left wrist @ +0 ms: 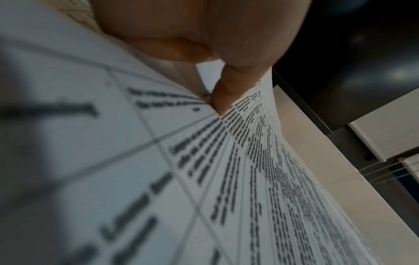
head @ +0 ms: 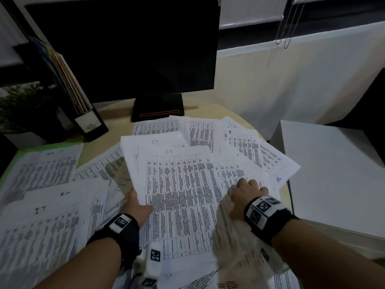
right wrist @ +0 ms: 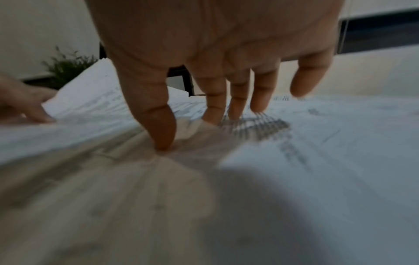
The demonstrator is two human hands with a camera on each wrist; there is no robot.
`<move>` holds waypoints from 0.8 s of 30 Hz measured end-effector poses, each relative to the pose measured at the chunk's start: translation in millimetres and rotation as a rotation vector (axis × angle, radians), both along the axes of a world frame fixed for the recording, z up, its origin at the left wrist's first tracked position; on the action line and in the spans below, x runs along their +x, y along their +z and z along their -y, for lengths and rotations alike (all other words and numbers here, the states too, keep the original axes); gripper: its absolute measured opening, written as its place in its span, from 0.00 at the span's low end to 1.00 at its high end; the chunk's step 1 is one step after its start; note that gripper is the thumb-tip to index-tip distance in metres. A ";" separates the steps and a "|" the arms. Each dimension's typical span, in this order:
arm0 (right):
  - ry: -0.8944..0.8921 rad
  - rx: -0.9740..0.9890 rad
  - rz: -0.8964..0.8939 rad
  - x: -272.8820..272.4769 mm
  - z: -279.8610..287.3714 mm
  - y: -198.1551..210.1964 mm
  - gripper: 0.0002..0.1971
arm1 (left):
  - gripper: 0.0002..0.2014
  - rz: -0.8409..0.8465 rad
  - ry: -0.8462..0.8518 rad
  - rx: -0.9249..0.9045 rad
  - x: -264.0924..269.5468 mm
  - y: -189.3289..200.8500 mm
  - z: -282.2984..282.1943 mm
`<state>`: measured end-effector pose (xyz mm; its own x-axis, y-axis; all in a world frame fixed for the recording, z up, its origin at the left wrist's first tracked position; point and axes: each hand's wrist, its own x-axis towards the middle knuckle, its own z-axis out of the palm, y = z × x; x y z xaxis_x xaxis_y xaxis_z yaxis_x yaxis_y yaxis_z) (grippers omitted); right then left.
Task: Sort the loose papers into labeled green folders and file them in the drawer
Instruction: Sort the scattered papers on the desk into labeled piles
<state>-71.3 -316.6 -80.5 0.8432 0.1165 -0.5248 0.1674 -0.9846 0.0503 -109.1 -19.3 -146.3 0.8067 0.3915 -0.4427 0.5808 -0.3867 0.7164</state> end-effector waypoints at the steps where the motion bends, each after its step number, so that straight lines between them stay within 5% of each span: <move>1: -0.001 0.004 -0.025 -3.6 -3.6 -0.4 0.23 | 0.34 0.003 0.001 0.010 0.2 -1.6 0.6; 5: -0.116 0.224 -0.215 -8.0 -12.0 8.8 0.18 | 0.32 -0.010 0.006 0.059 -0.5 0.4 5.1; 9: -0.359 0.428 -0.104 1.1 14.2 19.0 0.10 | 0.33 -0.041 0.011 0.111 5.5 13.2 7.1; 15: -0.475 0.292 0.000 4.2 53.5 13.9 0.10 | 0.33 -0.121 0.023 0.200 6.8 13.8 -7.2; 24: -0.448 0.158 0.081 -19.0 6.3 -5.4 0.15 | 0.38 -0.115 0.001 0.116 -13.5 1.6 -20.3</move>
